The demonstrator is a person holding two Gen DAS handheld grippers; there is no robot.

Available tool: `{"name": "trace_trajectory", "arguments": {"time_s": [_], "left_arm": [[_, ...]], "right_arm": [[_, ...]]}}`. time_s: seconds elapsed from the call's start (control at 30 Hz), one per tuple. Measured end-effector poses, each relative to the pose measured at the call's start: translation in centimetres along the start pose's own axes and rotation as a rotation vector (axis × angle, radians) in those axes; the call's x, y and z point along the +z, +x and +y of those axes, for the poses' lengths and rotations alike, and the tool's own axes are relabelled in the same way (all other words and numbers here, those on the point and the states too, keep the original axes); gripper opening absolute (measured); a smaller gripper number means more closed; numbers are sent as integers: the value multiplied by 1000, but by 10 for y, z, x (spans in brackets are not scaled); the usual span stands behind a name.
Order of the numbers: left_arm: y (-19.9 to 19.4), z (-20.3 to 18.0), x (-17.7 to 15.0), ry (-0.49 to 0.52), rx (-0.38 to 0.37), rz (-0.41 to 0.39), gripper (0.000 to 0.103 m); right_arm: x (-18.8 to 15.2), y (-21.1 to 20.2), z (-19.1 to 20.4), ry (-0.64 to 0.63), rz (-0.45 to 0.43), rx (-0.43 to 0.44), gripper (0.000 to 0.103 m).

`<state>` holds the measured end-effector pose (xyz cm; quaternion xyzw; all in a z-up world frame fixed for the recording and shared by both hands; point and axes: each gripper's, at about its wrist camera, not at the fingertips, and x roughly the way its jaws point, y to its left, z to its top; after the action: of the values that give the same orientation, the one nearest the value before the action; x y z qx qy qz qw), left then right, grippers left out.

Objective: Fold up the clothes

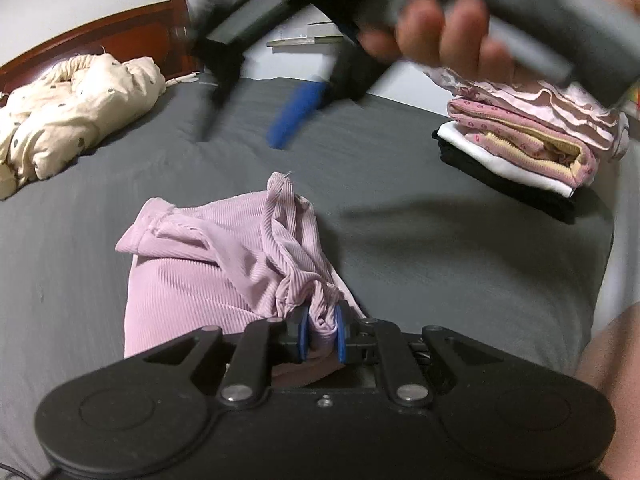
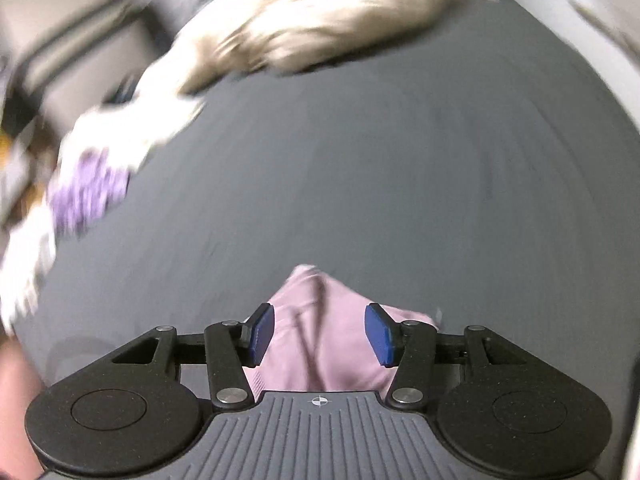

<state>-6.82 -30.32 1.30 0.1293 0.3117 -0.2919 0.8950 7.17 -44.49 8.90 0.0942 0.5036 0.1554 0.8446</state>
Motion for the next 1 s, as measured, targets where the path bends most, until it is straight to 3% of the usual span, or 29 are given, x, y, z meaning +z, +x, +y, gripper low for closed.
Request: {"name": "trace_trajectory", "arguments": {"time_s": [0.27, 0.33, 0.37, 0.5, 0.67, 0.87, 1.0], "left_arm": [[-19, -17, -15, 24, 1, -15, 13], [-18, -14, -14, 16, -6, -15, 13], [-18, -14, -14, 14, -9, -15, 13], [-16, -13, -14, 8, -15, -13, 13], [-15, -13, -15, 11, -12, -15, 15], [-16, -16, -13, 18, -11, -20, 15], [-20, -21, -12, 35, -17, -25, 16]], "right_arm": [[3, 14, 66, -373, 115, -30, 49], [4, 17, 83, -467, 144, -37, 23], [5, 20, 80, -435, 155, -16, 16], [4, 20, 67, -343, 128, 26, 3], [10, -6, 38, -189, -14, -5, 3], [-2, -9, -21, 57, -44, -56, 3], [-11, -3, -50, 182, -57, -27, 3]]}}
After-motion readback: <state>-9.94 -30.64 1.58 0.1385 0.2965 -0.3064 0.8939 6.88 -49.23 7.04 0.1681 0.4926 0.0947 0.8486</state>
